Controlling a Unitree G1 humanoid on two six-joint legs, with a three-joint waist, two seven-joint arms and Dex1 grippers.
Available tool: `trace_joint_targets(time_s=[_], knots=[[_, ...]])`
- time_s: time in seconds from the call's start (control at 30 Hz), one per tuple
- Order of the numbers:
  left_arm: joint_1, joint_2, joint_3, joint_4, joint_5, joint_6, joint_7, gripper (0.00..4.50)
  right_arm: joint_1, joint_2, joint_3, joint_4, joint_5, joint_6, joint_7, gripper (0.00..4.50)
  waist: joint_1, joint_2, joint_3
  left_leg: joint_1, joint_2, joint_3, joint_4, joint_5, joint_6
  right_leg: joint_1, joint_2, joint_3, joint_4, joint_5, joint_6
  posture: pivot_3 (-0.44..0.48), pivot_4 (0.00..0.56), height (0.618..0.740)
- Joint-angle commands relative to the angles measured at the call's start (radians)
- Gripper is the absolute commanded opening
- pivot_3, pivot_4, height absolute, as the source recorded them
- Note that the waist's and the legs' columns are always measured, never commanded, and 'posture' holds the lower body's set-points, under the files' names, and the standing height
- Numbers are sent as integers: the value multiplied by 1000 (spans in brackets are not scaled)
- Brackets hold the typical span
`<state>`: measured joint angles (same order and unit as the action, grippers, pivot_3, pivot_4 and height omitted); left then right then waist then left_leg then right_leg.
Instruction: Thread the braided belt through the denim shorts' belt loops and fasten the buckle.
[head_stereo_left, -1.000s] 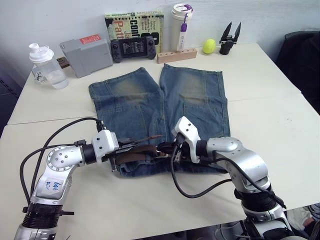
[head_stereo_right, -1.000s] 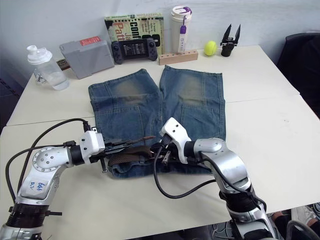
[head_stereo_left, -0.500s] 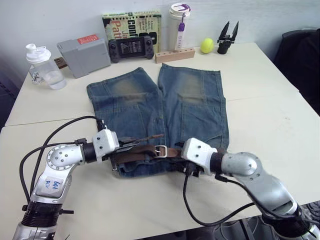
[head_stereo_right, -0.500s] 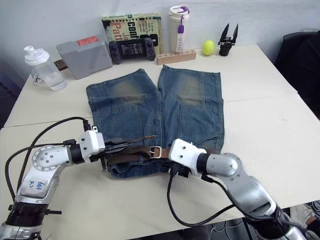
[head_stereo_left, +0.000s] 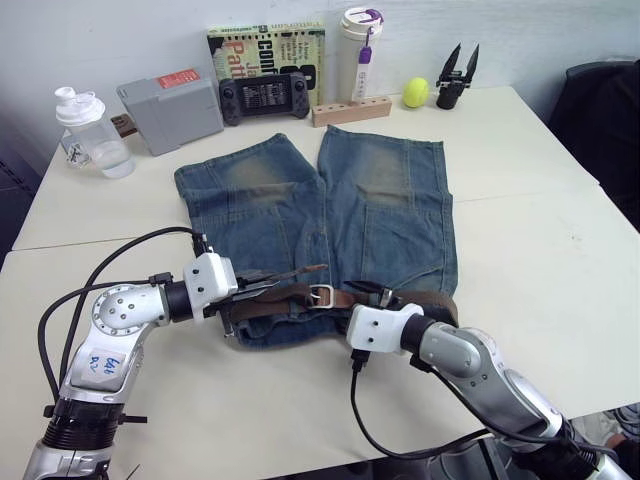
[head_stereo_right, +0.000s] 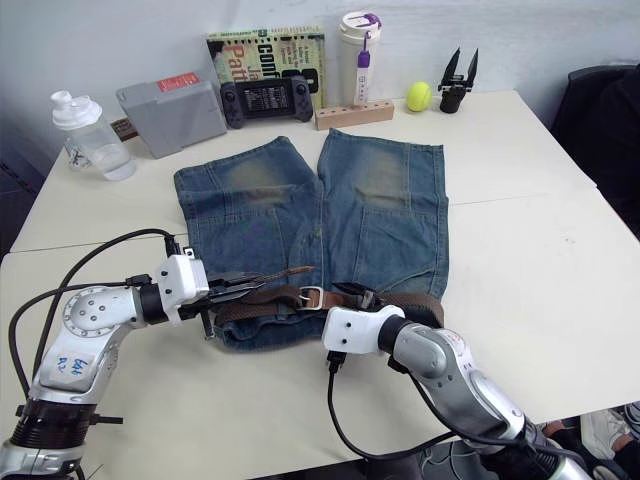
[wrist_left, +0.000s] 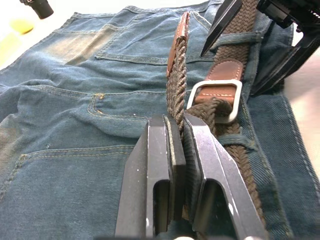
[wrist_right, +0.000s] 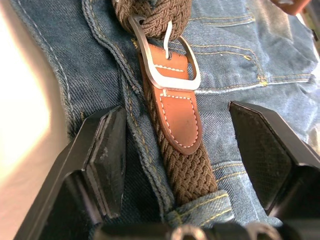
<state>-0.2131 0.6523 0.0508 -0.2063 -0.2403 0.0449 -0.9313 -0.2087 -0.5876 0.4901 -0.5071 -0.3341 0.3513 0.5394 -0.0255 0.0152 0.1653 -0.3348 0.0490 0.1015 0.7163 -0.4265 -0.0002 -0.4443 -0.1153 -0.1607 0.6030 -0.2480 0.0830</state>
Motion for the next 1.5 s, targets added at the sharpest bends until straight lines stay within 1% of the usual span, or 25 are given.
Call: trace_joint_targets(time_s=[0.03, 0.07, 0.1, 0.23, 0.27, 0.33, 0.47, 0.73, 0.87, 0.93, 1.17, 1.37, 1.5], knots=[[-9, 26, -2, -14, 14, -24, -7, 0, 5, 13, -33, 19, -35, 36, -6, 1984, 2, 0, 0, 0, 0, 0, 0, 0, 0, 0, 0, 0, 0, 0, 0, 0, 150, 720], [-11, 29, -5, -10, 19, -28, -7, 0, 2, 17, -35, 18, -39, 37, -4, 1478, 2, 0, 0, 0, 0, 0, 0, 0, 0, 0, 0, 0, 0, 0, 0, 0, 150, 720], [-14, 31, -8, -6, 23, -30, -7, 0, -1, 21, -36, 16, -41, 38, -3, 1075, 2, 0, 0, 0, 0, 0, 0, 0, 0, 0, 0, 0, 0, 0, 0, 0, 150, 720], [-26, 39, -17, 12, 36, -31, -5, 0, -14, 32, -42, 15, -52, 40, -6, 106, 3, 0, 0, 0, 0, 0, 0, 0, 0, 0, 0, 0, 0, 0, 0, 0, 150, 720], [-28, 42, -19, 15, 38, -32, -5, 0, -15, 34, -44, 14, -58, 37, -6, 30, 2, 0, 0, 0, 0, 0, 0, 0, 0, 0, 0, 0, 0, 0, 0, 0, 150, 720], [-36, 54, -26, 31, 55, -43, -11, 0, -28, 21, -41, 17, -85, -5, -10, 30, 1, 0, 0, 0, 0, 0, 0, 0, 0, 0, 0, 0, 0, 0, 0, 0, 150, 720], [-51, 78, -41, 55, 86, -73, -25, 0, -64, -40, -18, 43, -169, -163, -21, 30, 1, 0, 0, 0, 0, 0, 0, 0, 0, 0, 0, 0, 0, 0, 0, 0, 150, 720], [-71, 102, -62, 79, 116, -111, -48, 0, -94, -54, -47, 111, -231, -301, -16, 30, -1, 0, 0, 0, 0, 0, 0, 0, 0, 0, 0, 0, 0, 0, 0, 0, 150, 720], [-89, 106, -73, 79, 127, -118, -48, 0, -106, -42, -56, 131, -241, -333, -9, 30, 0, 0, 0, 0, 0, 0, 0, 0, 0, 0, 0, 0, 0, 0, 0, 0, 150, 720], [-105, 122, -83, 91, 158, -143, -54, 0, -115, -35, -64, 140, -243, -341, -10, 30, -1, 0, 0, 0, 0, 0, 0, 0, 0, 0, 0, 0, 0, 0, 0, 0, 150, 720], [-186, 170, -125, 131, 255, -276, -64, 0, -127, -16, -80, 148, -237, -360, 3, 30, -1, 0, 0, 0, 0, 1, 1, 0, 0, 0, 0, 0, 1, 0, 0, 0, 150, 720], [-254, 162, -157, 152, 310, -369, -46, 0, -125, -3, -84, 150, -242, -371, 12, 30, 0, 0, 0, 0, 0, 1, 1, 0, 0, 0, 0, 0, 1, 0, 0, 0, 150, 720], [-299, 159, -187, 173, 372, -420, -29, 0, -126, 4, -84, 152, -245, -376, 17, 30, -1, 0, 0, 0, 0, 1, 1, 0, 0, 0, 0, 0, 2, 0, 0, 0, 150, 720]])
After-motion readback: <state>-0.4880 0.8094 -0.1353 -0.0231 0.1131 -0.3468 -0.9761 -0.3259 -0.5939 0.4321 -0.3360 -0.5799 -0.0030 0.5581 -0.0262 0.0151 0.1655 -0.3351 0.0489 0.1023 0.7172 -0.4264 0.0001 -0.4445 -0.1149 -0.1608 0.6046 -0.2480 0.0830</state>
